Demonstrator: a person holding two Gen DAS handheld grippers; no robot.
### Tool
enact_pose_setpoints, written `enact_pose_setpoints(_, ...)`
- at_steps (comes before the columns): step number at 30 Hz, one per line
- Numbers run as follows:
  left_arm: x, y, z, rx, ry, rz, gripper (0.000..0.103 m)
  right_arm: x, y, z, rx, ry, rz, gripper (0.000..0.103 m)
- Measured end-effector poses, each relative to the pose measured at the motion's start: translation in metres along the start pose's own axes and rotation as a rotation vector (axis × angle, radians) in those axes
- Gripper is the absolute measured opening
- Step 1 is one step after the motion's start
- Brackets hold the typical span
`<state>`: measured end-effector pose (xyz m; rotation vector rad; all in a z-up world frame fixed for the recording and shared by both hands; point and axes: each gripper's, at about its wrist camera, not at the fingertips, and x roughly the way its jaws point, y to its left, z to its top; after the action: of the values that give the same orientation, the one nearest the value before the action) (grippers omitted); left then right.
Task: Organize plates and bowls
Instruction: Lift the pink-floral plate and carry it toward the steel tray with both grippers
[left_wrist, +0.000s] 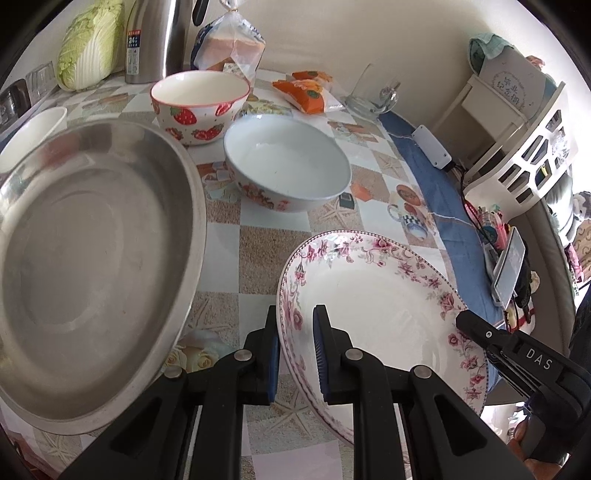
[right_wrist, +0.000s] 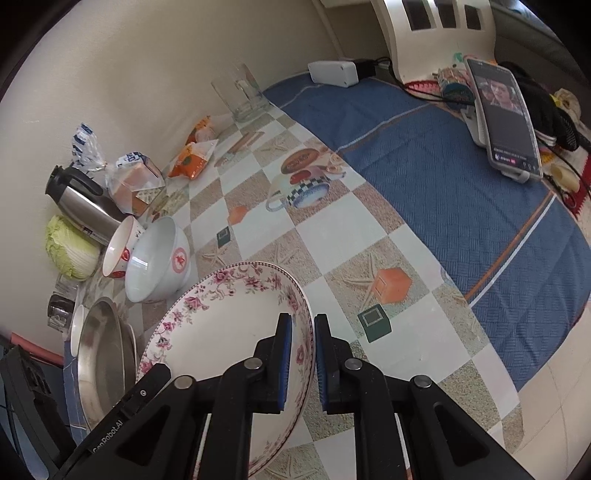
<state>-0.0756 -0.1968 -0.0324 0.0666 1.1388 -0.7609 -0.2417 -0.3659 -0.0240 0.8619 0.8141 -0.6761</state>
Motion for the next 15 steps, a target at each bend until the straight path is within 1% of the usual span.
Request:
enact_pose_setpoints(9,-0.023,0.0,0.007,0.041,-0.056,-0.008,0.017,-0.011,0.011,0.0,-0.013,-0.045,0.023,0.013)
enact_pose_setpoints(15,-0.034,0.008,0.011,0.037,-0.077,-0.016,0.017,-0.018,0.021,-0.001,-0.03,-0.074,0.031,0.013)
